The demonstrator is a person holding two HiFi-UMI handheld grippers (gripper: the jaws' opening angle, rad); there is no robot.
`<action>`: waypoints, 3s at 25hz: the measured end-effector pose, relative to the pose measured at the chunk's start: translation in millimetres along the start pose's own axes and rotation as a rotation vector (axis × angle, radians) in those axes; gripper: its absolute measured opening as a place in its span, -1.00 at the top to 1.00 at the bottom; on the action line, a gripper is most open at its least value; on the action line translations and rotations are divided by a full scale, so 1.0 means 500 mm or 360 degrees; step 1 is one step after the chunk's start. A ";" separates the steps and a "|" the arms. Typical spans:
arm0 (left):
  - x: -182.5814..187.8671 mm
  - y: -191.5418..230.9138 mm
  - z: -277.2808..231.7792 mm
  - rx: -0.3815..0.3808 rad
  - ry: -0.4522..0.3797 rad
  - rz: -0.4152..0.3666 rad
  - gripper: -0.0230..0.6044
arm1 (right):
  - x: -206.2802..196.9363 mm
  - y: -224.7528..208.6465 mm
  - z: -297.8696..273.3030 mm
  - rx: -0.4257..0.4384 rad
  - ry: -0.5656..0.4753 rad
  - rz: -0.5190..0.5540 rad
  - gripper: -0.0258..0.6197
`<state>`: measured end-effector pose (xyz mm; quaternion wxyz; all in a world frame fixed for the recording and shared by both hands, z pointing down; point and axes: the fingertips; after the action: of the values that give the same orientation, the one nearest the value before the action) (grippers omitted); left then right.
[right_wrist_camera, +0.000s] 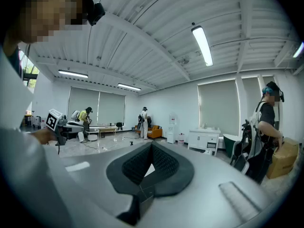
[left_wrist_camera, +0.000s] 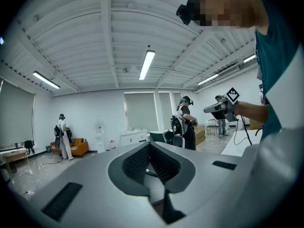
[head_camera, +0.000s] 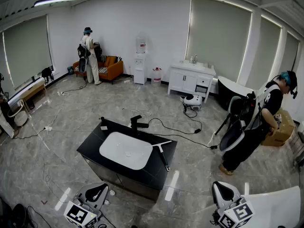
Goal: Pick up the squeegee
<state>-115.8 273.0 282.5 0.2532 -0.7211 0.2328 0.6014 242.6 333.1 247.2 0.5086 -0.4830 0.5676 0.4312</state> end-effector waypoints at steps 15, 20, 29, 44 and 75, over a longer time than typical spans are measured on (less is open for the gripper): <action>-0.031 0.071 0.020 -0.0013 0.0005 0.0009 0.91 | -0.009 0.054 -0.052 -0.0012 0.0018 -0.0011 0.90; -0.042 0.123 0.031 -0.0019 0.0003 0.0023 0.91 | -0.011 0.085 -0.094 -0.0026 0.0009 -0.0057 0.90; -0.059 0.201 0.018 -0.0086 -0.0007 0.0039 0.91 | -0.013 0.126 -0.165 -0.0069 0.0014 -0.0123 0.89; -0.063 0.244 -0.084 0.0018 0.0050 0.0077 0.91 | -0.008 0.054 -0.324 0.0072 0.0044 -0.0152 0.89; -0.018 0.215 -0.396 0.0262 0.0143 0.0074 0.91 | -0.040 -0.226 -0.597 0.0385 0.0094 -0.0207 0.89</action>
<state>-37.6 63.4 311.8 0.2868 -0.7185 0.3091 0.5531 306.4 24.3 300.3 0.5729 -0.4664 0.5977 0.3114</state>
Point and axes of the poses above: the fingertips, and each gripper's own axes: z backward along the fingers, y to its left, x out of its top, and after that the axes turned 6 degrees about -x, right-handed
